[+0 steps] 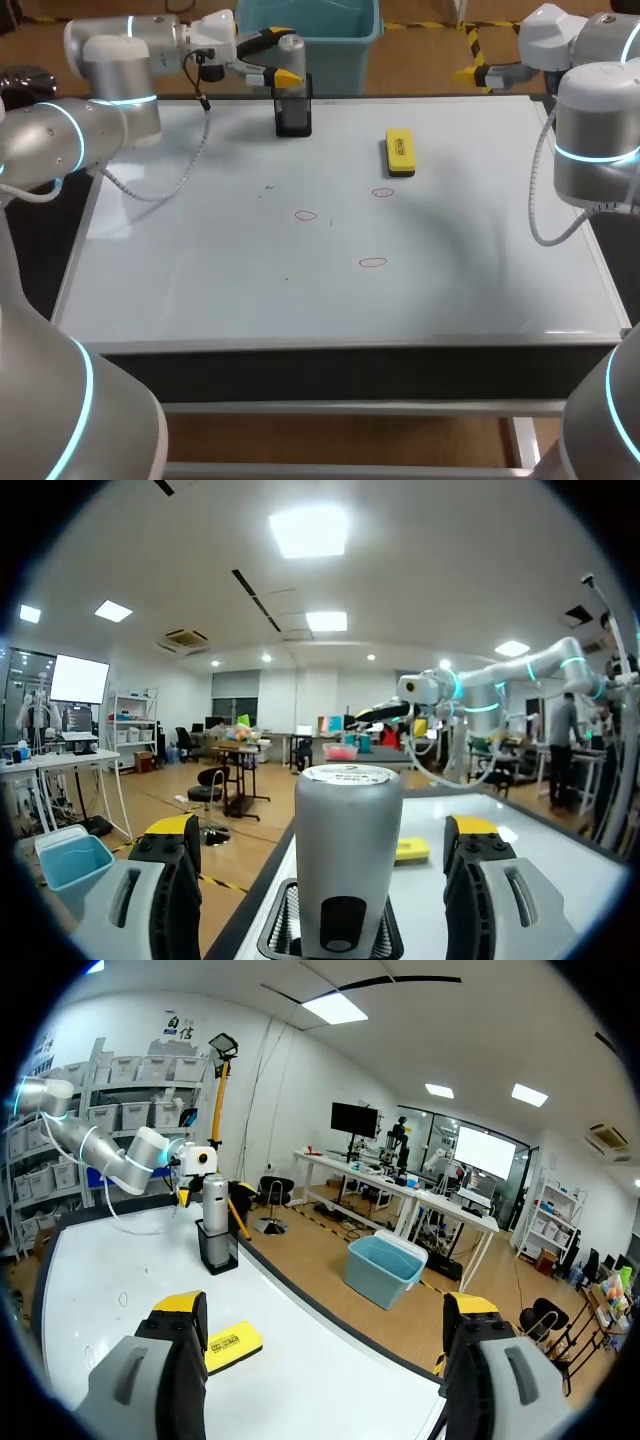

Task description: Pick up the inspection probe, press it on each red-marked spot on the whiteboard one by one, put down the probe, pick up the eraser, and wipe off all the red marks.

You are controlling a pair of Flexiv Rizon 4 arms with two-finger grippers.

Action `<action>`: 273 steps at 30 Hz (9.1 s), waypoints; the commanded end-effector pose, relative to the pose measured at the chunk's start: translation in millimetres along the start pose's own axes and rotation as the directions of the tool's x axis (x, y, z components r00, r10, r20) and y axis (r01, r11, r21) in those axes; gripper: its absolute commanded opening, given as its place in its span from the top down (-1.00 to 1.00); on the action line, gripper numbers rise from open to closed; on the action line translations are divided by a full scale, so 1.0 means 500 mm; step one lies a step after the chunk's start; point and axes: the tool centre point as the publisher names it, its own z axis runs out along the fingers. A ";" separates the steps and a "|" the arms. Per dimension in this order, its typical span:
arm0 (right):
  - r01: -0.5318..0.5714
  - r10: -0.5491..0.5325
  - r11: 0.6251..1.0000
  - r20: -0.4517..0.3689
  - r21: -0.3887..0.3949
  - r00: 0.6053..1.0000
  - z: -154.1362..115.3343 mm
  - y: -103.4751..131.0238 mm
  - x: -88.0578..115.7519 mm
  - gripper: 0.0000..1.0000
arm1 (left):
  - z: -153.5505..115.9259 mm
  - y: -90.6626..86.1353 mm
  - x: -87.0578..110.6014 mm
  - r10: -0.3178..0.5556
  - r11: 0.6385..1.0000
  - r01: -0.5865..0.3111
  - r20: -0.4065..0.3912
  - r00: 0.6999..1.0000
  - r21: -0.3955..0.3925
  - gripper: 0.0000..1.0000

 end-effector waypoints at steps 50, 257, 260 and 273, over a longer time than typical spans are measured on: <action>0.000 0.000 1.000 0.000 0.000 1.000 0.000 0.000 0.000 -1.00 | 0.031 0.037 -0.021 -0.020 0.999 0.020 -0.013 1.000 0.026 0.44; 0.886 -0.441 0.050 -0.806 -0.461 -0.394 0.191 -0.037 0.204 -1.00 | -0.335 -0.055 0.225 0.077 0.996 -0.094 0.616 0.784 -0.005 1.00; 0.867 -0.422 0.022 -0.790 -0.499 -0.444 0.198 -0.057 0.204 -1.00 | -0.335 -0.055 0.225 0.077 0.996 -0.094 0.616 0.784 -0.005 1.00; 0.799 -0.382 -0.031 -0.732 -0.600 -0.564 0.201 -0.147 0.188 -1.00 | -0.335 -0.055 0.225 0.077 0.996 -0.094 0.616 0.784 -0.005 1.00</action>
